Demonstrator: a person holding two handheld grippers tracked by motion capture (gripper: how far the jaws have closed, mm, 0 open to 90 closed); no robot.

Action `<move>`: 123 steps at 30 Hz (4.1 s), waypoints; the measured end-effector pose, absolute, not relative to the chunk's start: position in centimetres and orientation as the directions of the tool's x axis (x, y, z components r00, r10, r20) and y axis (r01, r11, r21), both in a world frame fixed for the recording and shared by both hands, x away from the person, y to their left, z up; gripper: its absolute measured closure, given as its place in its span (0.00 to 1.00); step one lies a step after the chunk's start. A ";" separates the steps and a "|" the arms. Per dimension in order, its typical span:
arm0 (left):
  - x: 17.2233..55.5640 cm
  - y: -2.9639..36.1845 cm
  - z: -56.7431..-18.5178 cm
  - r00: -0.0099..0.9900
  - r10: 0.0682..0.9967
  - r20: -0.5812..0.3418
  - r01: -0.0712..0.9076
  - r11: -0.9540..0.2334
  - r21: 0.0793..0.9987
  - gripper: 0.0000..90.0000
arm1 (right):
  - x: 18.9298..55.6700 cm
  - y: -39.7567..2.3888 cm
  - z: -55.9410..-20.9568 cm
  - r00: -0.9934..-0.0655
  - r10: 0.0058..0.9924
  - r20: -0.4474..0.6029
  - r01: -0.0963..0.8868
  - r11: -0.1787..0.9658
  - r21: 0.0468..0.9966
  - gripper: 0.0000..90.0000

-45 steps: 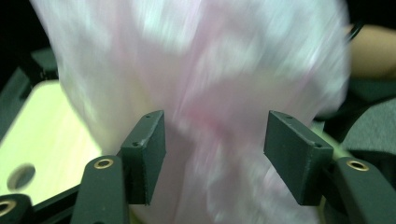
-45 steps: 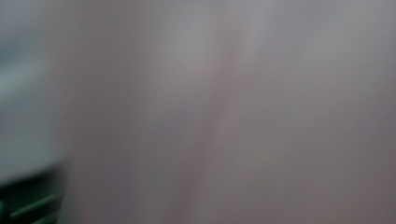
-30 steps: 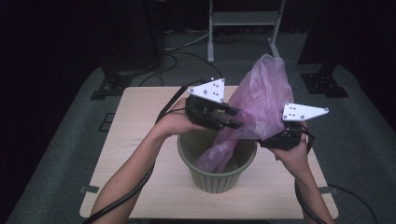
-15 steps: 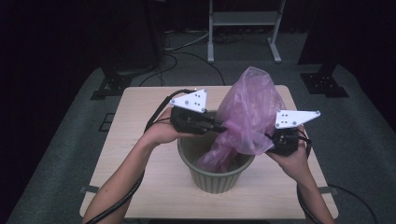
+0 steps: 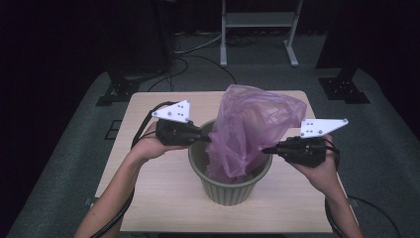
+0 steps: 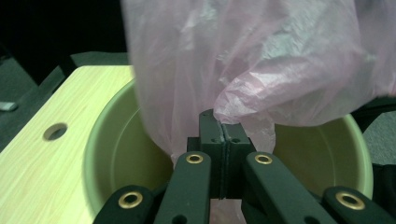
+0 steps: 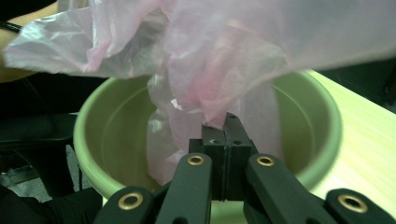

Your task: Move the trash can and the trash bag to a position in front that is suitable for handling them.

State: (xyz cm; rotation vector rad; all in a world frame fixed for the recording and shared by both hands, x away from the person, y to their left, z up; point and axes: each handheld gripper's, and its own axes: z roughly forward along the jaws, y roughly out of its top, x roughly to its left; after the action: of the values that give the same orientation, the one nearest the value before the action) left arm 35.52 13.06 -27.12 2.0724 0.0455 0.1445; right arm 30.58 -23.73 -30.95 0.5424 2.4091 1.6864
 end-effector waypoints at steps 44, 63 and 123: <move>37.1 19.8 -28.0 0.975 0.215 -0.051 0.138 -0.413 0.900 0.67 | 31.7 -27.6 -32.4 -0.891 0.414 0.186 0.307 0.247 0.919 0.73; 36.1 21.2 -28.1 0.974 0.224 -0.033 0.128 -0.424 0.897 0.64 | 31.2 -28.4 -32.1 -0.883 0.435 0.178 0.300 0.230 0.926 0.61; 31.0 20.9 -21.6 0.987 0.152 0.057 0.014 -0.426 0.905 0.50 | 27.3 -29.4 -22.6 -0.899 0.428 0.091 0.206 0.231 0.951 0.53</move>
State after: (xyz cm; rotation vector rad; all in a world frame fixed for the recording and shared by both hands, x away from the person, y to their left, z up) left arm 31.02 20.89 -21.65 2.0063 0.1174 0.1547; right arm 27.31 -29.37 -22.64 0.6030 2.3097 1.7364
